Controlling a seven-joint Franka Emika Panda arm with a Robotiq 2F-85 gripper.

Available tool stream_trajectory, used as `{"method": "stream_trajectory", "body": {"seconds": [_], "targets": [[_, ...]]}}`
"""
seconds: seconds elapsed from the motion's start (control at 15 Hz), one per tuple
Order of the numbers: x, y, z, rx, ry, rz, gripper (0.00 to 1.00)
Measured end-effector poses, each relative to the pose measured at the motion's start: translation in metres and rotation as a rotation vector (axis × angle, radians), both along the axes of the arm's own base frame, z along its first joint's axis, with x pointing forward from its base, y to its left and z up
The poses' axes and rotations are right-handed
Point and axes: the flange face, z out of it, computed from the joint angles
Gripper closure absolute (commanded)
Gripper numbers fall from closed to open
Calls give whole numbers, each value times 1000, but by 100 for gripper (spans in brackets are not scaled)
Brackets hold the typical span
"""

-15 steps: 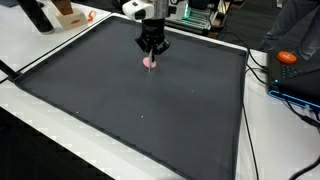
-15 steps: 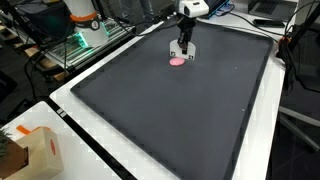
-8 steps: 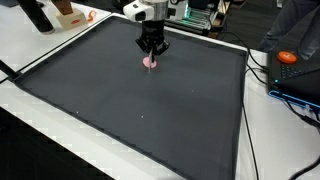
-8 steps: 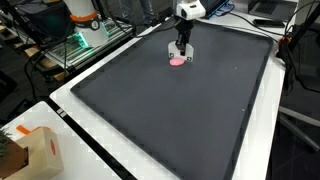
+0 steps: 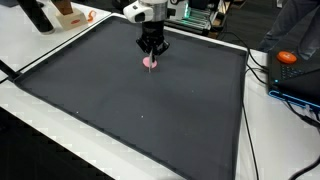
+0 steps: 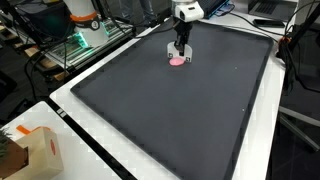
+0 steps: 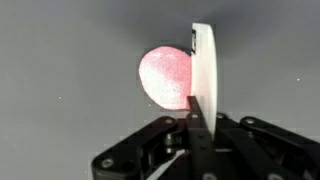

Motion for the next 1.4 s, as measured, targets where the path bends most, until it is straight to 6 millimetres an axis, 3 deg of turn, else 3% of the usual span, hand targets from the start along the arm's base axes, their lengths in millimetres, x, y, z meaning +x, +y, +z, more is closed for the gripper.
{"method": "stream_trajectory", "body": {"seconds": [1.0,1.4], "targets": [[-23,-9,-2,21,25,19,99],[-23,-8,-2,20,25,28,99]]}}
